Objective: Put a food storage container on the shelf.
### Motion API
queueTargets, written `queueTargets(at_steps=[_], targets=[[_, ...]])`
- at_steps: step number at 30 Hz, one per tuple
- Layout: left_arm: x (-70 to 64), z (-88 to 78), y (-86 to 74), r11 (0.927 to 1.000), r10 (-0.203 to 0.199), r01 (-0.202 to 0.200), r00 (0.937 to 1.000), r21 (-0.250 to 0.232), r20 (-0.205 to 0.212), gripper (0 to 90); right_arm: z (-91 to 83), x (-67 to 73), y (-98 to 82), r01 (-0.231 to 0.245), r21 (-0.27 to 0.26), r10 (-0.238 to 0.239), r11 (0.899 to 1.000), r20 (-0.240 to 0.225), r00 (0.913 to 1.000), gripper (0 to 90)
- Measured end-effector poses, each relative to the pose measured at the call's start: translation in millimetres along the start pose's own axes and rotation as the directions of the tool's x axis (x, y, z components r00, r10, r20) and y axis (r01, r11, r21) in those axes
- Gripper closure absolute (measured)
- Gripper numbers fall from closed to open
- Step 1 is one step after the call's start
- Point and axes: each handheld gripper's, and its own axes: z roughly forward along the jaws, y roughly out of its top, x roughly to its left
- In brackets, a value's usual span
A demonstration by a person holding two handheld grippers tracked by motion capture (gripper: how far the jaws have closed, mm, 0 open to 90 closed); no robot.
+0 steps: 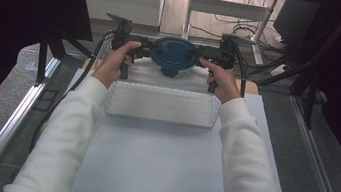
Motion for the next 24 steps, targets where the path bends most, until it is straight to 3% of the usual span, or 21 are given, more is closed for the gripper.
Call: queueTargets(at_steps=[3, 6, 9, 10, 14, 16, 18, 19, 20, 22, 23, 24], targets=[[-2.0, 1.2, -1.8, 0.9992, 0.031, -0.031, 0.9993, -0.027, -0.021, 33.7, 0.9, 2.0, -1.5, 0.022, -0.026, -0.022, 0.999, 0.014, 0.9997, 30.6], [-2.0, -0.8, -2.9, 0.9960, 0.066, -0.070, 0.9956, -0.055, -0.066, 22.5, 1.1, 12.0, -6.0, 0.076, -0.067, -0.073, 0.995, 0.049, 0.9961, 17.8], [-5.9, -6.5, -4.9, 0.9899, 0.111, -0.119, 0.9886, -0.077, -0.101, 15.9, -1.0, 19.9, -10.4, 0.139, -0.077, -0.130, 0.987, 0.114, 0.9849, 10.7], [-9.6, -10.4, -6.9, 0.9846, 0.139, -0.150, 0.9833, -0.090, -0.117, 15.3, -1.9, 21.7, -11.5, 0.155, -0.077, -0.144, 0.985, 0.127, 0.9813, 10.1], [-21.2, -20.4, -15.0, 0.9723, 0.200, -0.214, 0.9698, -0.095, -0.140, 13.3, -9.7, 31.6, -21.7, 0.278, -0.083, -0.257, 0.957, 0.199, 0.9456, 9.0], [-26.8, -25.6, -22.0, 0.9645, 0.229, -0.245, 0.9612, -0.098, -0.154, 13.3, -13.6, 35.0, -29.1, 0.328, -0.083, -0.305, 0.941, 0.211, 0.9287, 8.9], [-30.0, -31.0, -29.9, 0.9609, 0.240, -0.257, 0.9594, -0.104, -0.148, 13.5, -19.3, 37.6, -36.9, 0.379, -0.072, -0.357, 0.923, 0.210, 0.9101, 9.0], [-31.2, -33.5, -33.9, 0.9576, 0.253, -0.270, 0.9556, -0.102, -0.151, 13.7, -22.4, 38.5, -40.7, 0.404, -0.074, -0.381, 0.912, 0.214, 0.8993, 9.5], [-32.7, -35.8, -38.2, 0.9522, 0.275, -0.292, 0.9469, -0.090, -0.167, 13.9, -25.9, 38.9, -44.1, 0.427, -0.072, -0.404, 0.901, 0.215, 0.8889, 10.8], [-39.2, -40.5, -52.2, 0.9317, 0.341, -0.359, 0.9174, -0.057, -0.206, 14.5, -33.8, 37.8, -52.1, 0.477, -0.068, -0.454, 0.876, 0.216, 0.8647, 13.4], [-41.7, -42.4, -59.3, 0.9243, 0.362, -0.379, 0.9100, -0.049, -0.202, 14.5, -38.4, 36.5, -56.4, 0.493, -0.073, -0.469, 0.867, 0.215, 0.8565, 14.2], [-42.9, -43.5, -62.9, 0.9207, 0.372, -0.388, 0.9064, -0.043, -0.199, 14.7, -42.0, 35.3, -60.0, 0.501, -0.074, -0.478, 0.862, 0.206, 0.8539, 15.1]])
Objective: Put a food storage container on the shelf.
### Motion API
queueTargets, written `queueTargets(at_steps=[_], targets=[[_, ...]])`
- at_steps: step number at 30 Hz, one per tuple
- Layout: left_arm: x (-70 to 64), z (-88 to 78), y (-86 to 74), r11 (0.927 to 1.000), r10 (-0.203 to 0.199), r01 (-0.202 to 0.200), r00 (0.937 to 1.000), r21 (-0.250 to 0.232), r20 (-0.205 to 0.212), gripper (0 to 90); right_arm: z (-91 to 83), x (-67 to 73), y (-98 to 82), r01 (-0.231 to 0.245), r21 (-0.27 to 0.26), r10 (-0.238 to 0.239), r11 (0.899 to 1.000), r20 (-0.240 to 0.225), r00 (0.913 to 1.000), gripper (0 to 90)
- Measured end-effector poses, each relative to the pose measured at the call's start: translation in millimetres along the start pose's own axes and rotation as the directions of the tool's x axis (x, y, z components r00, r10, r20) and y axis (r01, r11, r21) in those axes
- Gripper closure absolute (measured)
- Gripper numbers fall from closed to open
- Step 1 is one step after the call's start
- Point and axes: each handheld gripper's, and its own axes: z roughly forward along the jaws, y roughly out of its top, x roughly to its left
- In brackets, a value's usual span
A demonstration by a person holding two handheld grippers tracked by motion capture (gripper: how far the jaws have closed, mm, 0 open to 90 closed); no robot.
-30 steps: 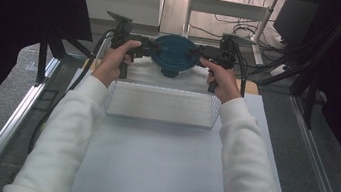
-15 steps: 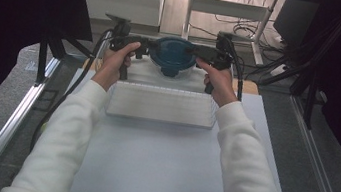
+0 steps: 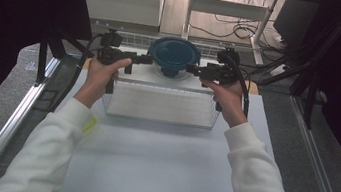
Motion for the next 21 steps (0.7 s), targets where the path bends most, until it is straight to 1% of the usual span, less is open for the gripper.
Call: queueTargets(at_steps=[2, 4, 7, 10, 11, 13, 14, 15, 16, 18, 19, 21], targets=[[-10.3, -8.2, -12.9, 0.9989, 0.047, -0.047, 0.9989, -0.001, 0.001, 14.9, -6.3, 0.6, -5.5, 0.011, -0.005, -0.011, 1.000, -0.014, 0.9999, 16.5], [-16.9, -14.9, -23.0, 0.9966, 0.082, -0.082, 0.9966, -0.009, -0.009, 16.4, -14.7, 2.3, -13.1, 0.032, -0.012, -0.033, 0.999, -0.018, 0.9993, 17.6], [-24.5, -24.5, -41.5, 0.9932, 0.116, -0.116, 0.9932, -0.016, -0.011, 17.4, -26.9, 5.6, -26.5, 0.055, -0.026, -0.056, 0.998, -0.038, 0.9977, 20.7], [-30.5, -32.4, -61.4, 0.9877, 0.155, -0.155, 0.9876, -0.017, -0.023, 19.0, -37.0, 9.4, -44.3, 0.072, -0.028, -0.073, 0.997, -0.057, 0.9957, 22.3], [-32.3, -35.4, -70.2, 0.9865, 0.162, -0.163, 0.9865, -0.020, -0.024, 19.6, -39.8, 10.3, -51.1, 0.081, -0.026, -0.082, 0.996, -0.057, 0.9950, 22.6], [-33.9, -38.3, -80.6, 0.9843, 0.175, -0.176, 0.9842, -0.017, -0.023, 20.0, -44.7, 11.4, -64.9, 0.094, -0.020, -0.095, 0.995, -0.068, 0.9932, 22.9], [-35.3, -40.6, -89.7, 0.9834, 0.180, -0.181, 0.9832, -0.017, -0.028, 20.3, -46.6, 11.6, -70.1, 0.096, -0.020, -0.097, 0.995, -0.070, 0.9928, 23.1], [-35.7, -41.4, -94.8, 0.9820, 0.188, -0.189, 0.9817, -0.014, -0.029, 20.8, -49.3, 12.0, -78.7, 0.101, -0.016, -0.102, 0.995, -0.073, 0.9922, 23.1], [-36.5, -42.6, -103.5, 0.9801, 0.198, -0.199, 0.9794, -0.005, -0.038, 20.9, -50.7, 12.0, -83.8, 0.103, -0.013, -0.104, 0.995, -0.076, 0.9916, 23.1], [-37.8, -44.0, -117.2, 0.9779, 0.209, -0.209, 0.9769, 0.008, -0.045, 21.1, -54.0, 11.8, -98.8, 0.104, -0.008, -0.104, 0.995, -0.085, 0.9909, 23.0], [-38.0, -44.6, -122.1, 0.9759, 0.218, -0.218, 0.9748, 0.016, -0.047, 21.1, -55.0, 12.0, -105.0, 0.110, -0.007, -0.110, 0.994, -0.084, 0.9903, 23.0], [-39.1, -46.8, -136.4, 0.9697, 0.243, -0.241, 0.9677, 0.042, -0.067, 21.0, -57.5, 12.5, -117.1, 0.124, -0.006, -0.124, 0.992, -0.078, 0.9892, 22.9]])
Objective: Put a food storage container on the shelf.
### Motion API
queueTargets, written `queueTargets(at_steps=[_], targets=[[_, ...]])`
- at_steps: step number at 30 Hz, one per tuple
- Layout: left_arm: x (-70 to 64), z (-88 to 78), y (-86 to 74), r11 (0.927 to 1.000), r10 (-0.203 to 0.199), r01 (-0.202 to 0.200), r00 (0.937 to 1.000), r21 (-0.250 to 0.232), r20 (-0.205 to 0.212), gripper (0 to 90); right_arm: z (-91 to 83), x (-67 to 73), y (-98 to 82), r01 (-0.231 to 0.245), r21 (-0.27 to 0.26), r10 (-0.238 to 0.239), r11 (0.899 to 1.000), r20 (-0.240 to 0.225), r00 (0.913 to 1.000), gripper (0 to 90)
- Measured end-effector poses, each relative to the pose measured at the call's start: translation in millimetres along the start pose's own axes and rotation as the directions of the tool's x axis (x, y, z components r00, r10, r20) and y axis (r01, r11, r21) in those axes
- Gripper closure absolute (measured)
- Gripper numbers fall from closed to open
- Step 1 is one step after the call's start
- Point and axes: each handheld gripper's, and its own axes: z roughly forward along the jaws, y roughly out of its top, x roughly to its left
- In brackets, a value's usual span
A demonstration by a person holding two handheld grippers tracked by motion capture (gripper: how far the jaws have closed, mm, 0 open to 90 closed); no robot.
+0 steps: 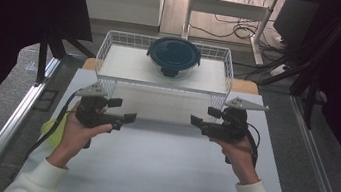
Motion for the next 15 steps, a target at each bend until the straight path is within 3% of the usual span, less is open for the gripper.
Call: queueTargets(at_steps=[7, 9, 12, 15], targets=[[-12.0, -3.1, -34.5, 0.9987, 0.009, -0.009, 1.0000, 0.051, 0.004, 21.1, -5.6, 0.4, -40.8, -0.009, 0.027, 0.009, 1.000, -0.011, 0.9999, 22.5], [-19.0, -1.9, -41.4, 0.9959, 0.040, -0.039, 0.9989, 0.081, -0.022, 20.8, -7.2, 0.4, -52.5, -0.009, 0.040, 0.009, 0.999, 0.000, 1.0000, 22.5], [-28.6, 1.4, -50.4, 0.9925, 0.060, -0.058, 0.9981, 0.107, -0.012, 20.7, -8.2, 1.0, -66.3, 0.001, 0.063, -0.001, 0.998, 0.010, 0.9999, 22.5], [-32.5, 5.2, -59.7, 0.9911, 0.047, -0.047, 0.9989, 0.125, 0.002, 20.7, -9.2, 3.4, -77.0, -0.001, 0.077, 0.001, 0.997, 0.003, 1.0000, 22.5]])
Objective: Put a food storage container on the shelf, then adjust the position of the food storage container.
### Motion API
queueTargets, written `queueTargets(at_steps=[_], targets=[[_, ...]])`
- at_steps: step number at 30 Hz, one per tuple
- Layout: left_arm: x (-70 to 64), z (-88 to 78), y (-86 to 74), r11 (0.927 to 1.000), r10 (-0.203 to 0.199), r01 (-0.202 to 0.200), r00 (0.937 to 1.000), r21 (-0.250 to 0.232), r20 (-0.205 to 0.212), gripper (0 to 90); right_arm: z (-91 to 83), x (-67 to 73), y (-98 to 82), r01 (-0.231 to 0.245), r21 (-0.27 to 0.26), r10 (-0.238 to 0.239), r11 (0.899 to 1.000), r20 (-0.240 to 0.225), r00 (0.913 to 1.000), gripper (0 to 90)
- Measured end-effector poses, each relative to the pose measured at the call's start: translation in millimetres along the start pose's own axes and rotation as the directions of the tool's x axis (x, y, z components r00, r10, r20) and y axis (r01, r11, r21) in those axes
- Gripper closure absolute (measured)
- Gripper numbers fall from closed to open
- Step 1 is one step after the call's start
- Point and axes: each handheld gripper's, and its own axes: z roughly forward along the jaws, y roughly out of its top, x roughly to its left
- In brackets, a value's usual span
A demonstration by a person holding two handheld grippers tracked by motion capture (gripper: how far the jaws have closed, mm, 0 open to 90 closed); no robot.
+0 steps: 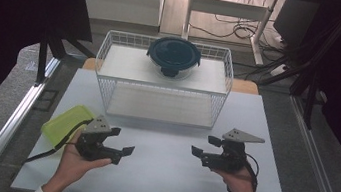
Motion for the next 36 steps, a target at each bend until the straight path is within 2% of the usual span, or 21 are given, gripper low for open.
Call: queueTargets(at_steps=[1, 2, 4, 8, 10, 15, 17, 19, 25, 33, 36], targets=[[0.7, 1.1, -3.2, 0.9998, -0.018, 0.018, 0.9998, 0.003, 0.007, 20.7, -0.3, 0.9, -3.2, -0.002, 0.002, 0.002, 1.000, -0.001, 1.0000, 22.5], [0.9, 2.0, -6.3, 0.9997, -0.024, 0.024, 0.9997, 0.006, -0.007, 20.7, -0.4, 1.4, -6.2, -0.005, 0.004, 0.005, 1.000, -0.003, 1.0000, 22.5], [-2.2, 2.9, -10.2, 0.9997, 0.013, -0.011, 0.9982, 0.024, -0.059, 20.9, 0.5, 1.9, -11.2, -0.007, 0.009, 0.007, 1.000, -0.007, 0.9999, 22.6], [-7.5, 5.8, -15.0, 0.9996, 0.015, -0.014, 0.9992, 0.026, -0.036, 21.4, 3.5, -0.1, -19.9, -0.014, 0.023, 0.014, 1.000, -0.009, 0.9999, 22.5], [-8.4, 9.5, -17.1, 0.9990, 0.020, -0.018, 0.9990, 0.042, -0.040, 21.4, 6.8, -0.4, -24.7, -0.027, 0.041, 0.027, 0.999, -0.013, 0.9995, 22.5], [-9.1, 13.8, -19.1, 0.9984, 0.023, -0.021, 0.9989, 0.052, -0.041, 21.4, 10.9, 1.6, -30.5, -0.018, 0.060, 0.019, 0.998, -0.018, 0.9996, 22.5], [-8.9, 15.1, -19.6, 0.9985, 0.017, -0.015, 0.9991, 0.053, -0.039, 21.5, 11.0, 2.7, -30.4, -0.011, 0.059, 0.012, 0.998, -0.016, 0.9998, 22.5], [-6.7, 15.7, -20.6, 0.9988, -0.006, 0.008, 0.9996, 0.048, -0.026, 21.5, 10.3, 4.3, -29.9, -0.010, 0.055, 0.011, 0.998, -0.020, 0.9997, 22.5], [-0.6, 13.5, -23.0, 0.9986, -0.033, 0.035, 0.9985, 0.040, -0.044, 21.5, 9.7, 3.0, -30.3, -0.013, 0.055, 0.013, 0.998, -0.015, 0.9998, 22.5], [1.8, 6.4, -21.4, 0.9990, -0.032, 0.034, 0.9974, 0.031, -0.065, 21.4, 11.3, 2.1, -30.8, -0.014, 0.061, 0.015, 0.998, -0.016, 0.9998, 22.5], [7.3, -3.0, -16.1, 0.9992, -0.037, 0.038, 0.9963, 0.010, -0.077, 21.4, 11.5, 2.6, -30.8, -0.010, 0.063, 0.012, 0.998, -0.019, 0.9998, 22.5]])
